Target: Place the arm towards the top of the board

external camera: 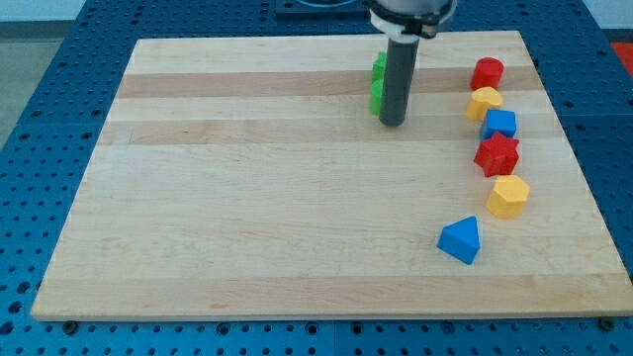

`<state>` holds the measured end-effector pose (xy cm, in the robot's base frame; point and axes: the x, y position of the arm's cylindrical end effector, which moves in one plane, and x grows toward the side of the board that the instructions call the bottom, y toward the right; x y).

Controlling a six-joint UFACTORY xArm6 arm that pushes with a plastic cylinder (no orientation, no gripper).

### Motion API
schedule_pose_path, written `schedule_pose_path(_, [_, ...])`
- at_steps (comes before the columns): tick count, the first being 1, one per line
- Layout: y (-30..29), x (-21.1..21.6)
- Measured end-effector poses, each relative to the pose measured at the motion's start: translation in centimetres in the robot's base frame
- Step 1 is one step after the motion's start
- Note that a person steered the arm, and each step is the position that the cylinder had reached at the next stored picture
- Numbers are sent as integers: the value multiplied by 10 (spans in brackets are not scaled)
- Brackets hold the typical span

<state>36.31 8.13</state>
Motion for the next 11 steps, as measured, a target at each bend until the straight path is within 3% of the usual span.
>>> schedule_pose_path(7, [38, -12])
schedule_pose_path(9, [57, -43])
schedule_pose_path(11, [73, -101])
